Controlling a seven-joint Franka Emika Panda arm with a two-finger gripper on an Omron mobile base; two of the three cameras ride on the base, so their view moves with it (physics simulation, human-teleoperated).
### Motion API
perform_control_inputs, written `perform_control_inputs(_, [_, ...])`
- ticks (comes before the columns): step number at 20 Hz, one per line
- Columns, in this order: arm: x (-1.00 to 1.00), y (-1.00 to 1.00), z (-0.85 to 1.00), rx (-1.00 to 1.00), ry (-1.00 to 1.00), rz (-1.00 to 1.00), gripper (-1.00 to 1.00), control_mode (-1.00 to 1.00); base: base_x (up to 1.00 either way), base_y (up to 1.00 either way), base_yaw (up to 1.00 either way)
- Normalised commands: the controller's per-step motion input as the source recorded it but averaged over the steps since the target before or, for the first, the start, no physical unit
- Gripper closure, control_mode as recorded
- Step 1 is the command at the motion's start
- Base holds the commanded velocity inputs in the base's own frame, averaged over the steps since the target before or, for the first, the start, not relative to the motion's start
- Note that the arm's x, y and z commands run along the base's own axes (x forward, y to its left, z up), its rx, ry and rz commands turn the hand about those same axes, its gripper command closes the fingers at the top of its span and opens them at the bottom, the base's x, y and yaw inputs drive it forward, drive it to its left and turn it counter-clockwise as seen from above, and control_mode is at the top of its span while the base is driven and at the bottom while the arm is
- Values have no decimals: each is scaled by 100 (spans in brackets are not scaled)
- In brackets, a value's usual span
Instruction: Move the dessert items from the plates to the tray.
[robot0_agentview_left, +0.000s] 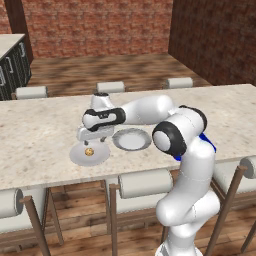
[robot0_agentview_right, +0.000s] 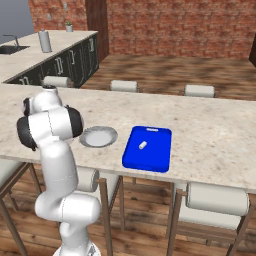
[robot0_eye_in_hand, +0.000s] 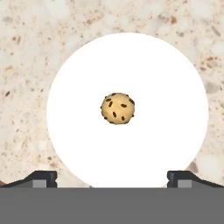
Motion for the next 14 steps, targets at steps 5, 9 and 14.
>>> perform_control_inputs(5, [39,21,-28,0,-4,0,-100,-100,0,0,0])
perform_control_inputs(9, [14,15,-15,0,-3,0,-100,-100,0,0,0])
perform_control_inputs(14, [0,0,-4,-1,1,0,-100,-100,0,0,0])
